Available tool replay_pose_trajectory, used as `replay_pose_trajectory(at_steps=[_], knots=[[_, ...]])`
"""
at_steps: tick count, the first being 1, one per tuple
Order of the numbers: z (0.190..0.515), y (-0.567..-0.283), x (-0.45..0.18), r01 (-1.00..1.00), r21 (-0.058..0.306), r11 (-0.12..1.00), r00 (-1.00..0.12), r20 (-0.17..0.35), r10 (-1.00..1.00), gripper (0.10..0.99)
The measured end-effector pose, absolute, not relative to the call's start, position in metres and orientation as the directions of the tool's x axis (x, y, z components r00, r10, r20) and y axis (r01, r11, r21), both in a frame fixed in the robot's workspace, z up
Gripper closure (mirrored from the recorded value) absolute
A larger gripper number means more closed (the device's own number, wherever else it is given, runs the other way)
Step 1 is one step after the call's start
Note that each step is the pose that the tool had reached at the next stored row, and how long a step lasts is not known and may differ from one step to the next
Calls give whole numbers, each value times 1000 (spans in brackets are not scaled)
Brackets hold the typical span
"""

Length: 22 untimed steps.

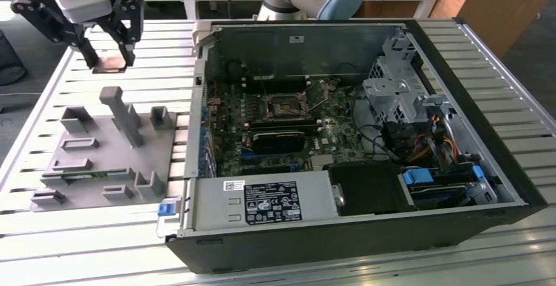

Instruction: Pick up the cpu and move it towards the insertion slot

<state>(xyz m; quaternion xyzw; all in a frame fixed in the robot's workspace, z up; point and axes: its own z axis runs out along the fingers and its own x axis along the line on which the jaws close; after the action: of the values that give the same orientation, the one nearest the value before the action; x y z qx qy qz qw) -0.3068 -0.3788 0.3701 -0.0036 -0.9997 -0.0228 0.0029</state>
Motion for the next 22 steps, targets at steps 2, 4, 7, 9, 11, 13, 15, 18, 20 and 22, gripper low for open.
replay_pose_trajectory(at_steps=[2, 4, 7, 9, 11, 13, 15, 18, 20, 22], knots=[[370, -378, -304, 9, 46, 999, -1000, 6, 9, 545], [370, -378, -301, 11, 46, 999, -1000, 6, 10, 545], [370, -377, -296, 13, 46, 999, -1000, 6, 13, 545], [370, -377, -293, 15, 46, 999, -1000, 6, 15, 545], [370, -377, -291, 17, 46, 999, -1000, 6, 17, 545], [370, -376, -288, 19, 46, 999, -1000, 6, 18, 545], [370, -376, -285, 21, 46, 999, -1000, 6, 20, 545], [370, -375, -280, 23, 46, 999, -1000, 6, 23, 545], [370, -375, -278, 26, 46, 999, -1000, 6, 25, 545], [370, -374, -275, 28, 46, 999, -1000, 6, 27, 545]])
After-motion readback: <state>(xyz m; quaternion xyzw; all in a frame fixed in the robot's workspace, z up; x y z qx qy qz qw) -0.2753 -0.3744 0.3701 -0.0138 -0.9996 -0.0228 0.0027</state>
